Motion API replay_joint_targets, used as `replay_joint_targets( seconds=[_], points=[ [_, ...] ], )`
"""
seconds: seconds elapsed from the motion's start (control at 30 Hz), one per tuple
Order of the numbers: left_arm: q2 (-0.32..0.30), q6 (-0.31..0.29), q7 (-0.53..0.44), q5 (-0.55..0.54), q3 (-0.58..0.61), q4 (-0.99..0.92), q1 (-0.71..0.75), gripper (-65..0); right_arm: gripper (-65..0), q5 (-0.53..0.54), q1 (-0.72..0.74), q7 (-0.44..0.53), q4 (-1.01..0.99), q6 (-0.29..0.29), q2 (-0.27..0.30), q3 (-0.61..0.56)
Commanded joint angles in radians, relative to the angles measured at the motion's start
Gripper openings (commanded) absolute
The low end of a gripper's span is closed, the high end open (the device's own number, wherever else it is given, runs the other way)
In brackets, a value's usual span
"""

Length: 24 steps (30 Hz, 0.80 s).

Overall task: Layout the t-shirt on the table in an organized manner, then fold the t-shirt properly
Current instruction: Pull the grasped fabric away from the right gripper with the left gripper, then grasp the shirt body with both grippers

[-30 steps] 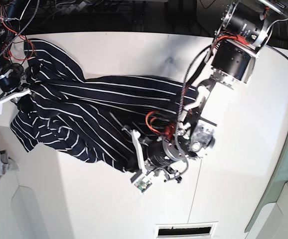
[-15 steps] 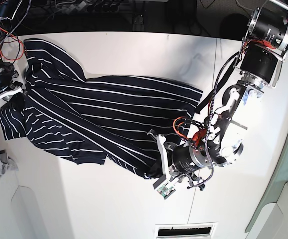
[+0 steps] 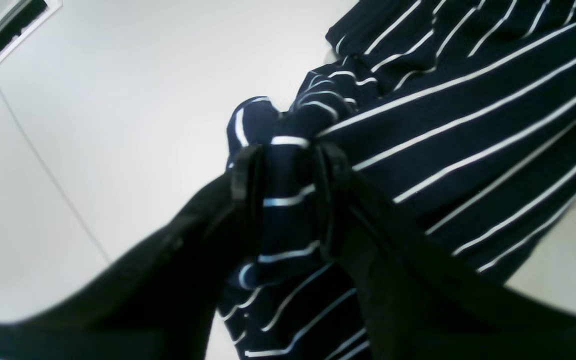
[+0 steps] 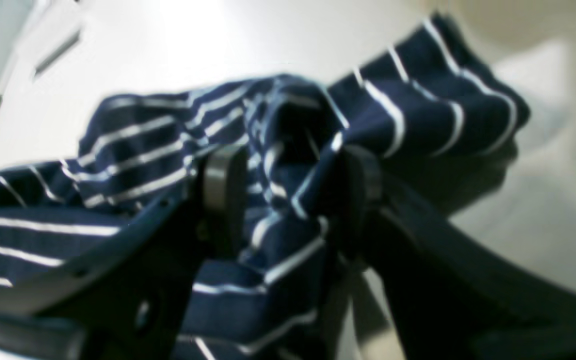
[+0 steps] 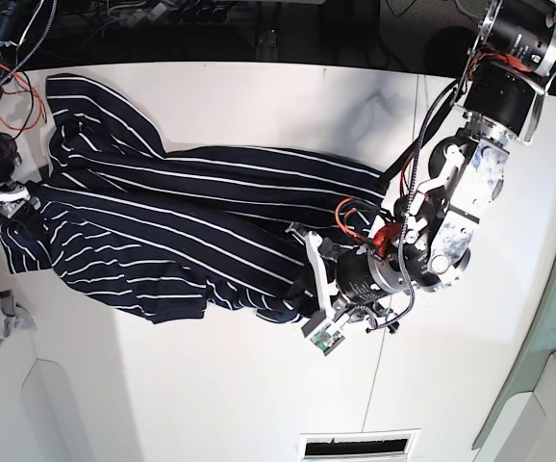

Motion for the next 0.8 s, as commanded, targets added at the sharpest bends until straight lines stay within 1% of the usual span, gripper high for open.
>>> replay_joint_targets(
  seconds=[0.0, 0.1, 0.17, 0.23, 0.3, 0.4, 0.47, 0.53, 0.57, 0.6, 0.63, 0.7, 0.73, 0.77],
  points=[
    [-0.001, 0.0, -0.026, -0.008, -0.021, 0.039, -0.006, -45.1, -35.7, 0.022, 0.026, 0.027, 0.018, 0.008, 0.02, 0.006],
    [-0.001, 0.0, -0.026, -0.015, -0.07, 0.076, 0.021, -44.3, -35.7, 0.015, 0.061, 0.027, 0.018, 0.008, 0.021, 0.006],
    [-0.001, 0.0, -0.023, -0.03, -0.11, 0.083, 0.029, -41.6, -35.3, 0.015, 0.085, 0.026, 0.018, 0.008, 0.026, 0.006],
    [-0.001, 0.0, -0.002, -0.052, -0.142, 0.083, 0.035, -40.9, -31.4, 0.016, 0.105, 0.027, 0.018, 0.008, 0.034, 0.006],
    [-0.001, -0.019, 0.028, -0.093, -0.16, 0.083, 0.051, -40.9, -27.9, 0.018, 0.129, 0.024, 0.018, 0.008, 0.036, 0.005],
    [-0.001, -0.062, 0.026, -0.146, -0.169, 0.083, 0.106, -40.9, -27.7, 0.018, 0.156, 0.022, 0.018, 0.005, 0.036, -0.014],
    [0.0, -0.064, 0.005, -0.154, -0.168, 0.083, 0.152, -40.9, -27.7, 0.004, 0.168, 0.023, 0.018, -0.001, 0.035, -0.045],
    [-0.001, -0.064, -0.017, -0.145, -0.168, 0.083, 0.2, -41.0, -28.3, -0.04, 0.178, 0.036, 0.012, -0.011, 0.034, -0.098],
    [0.0, -0.064, -0.027, -0.133, -0.168, 0.083, 0.223, -41.5, -31.2, -0.077, 0.182, 0.055, 0.007, -0.02, 0.034, -0.133],
    [0.0, -0.06, -0.03, -0.129, -0.168, 0.083, 0.243, -43.5, -36.8, -0.119, 0.185, 0.078, 0.002, -0.027, 0.033, -0.172],
    [0.0, -0.056, -0.029, -0.128, -0.168, 0.083, 0.26, -46.8, -44.0, -0.163, 0.187, 0.104, -0.006, -0.032, 0.033, -0.213],
    [0.005, -0.056, -0.029, -0.127, -0.168, 0.083, 0.29, -56.7, -60.1, -0.253, 0.197, 0.148, -0.027, -0.045, 0.033, -0.296],
    [0.006, -0.056, -0.03, -0.127, -0.168, 0.083, 0.304, -61.4, -65.0, -0.293, 0.201, 0.164, -0.034, -0.044, 0.033, -0.333],
    [0.009, -0.056, -0.03, -0.127, -0.168, 0.083, 0.317, -65.0, -65.0, -0.327, 0.207, 0.175, -0.037, -0.043, 0.033, -0.367]
  ],
)
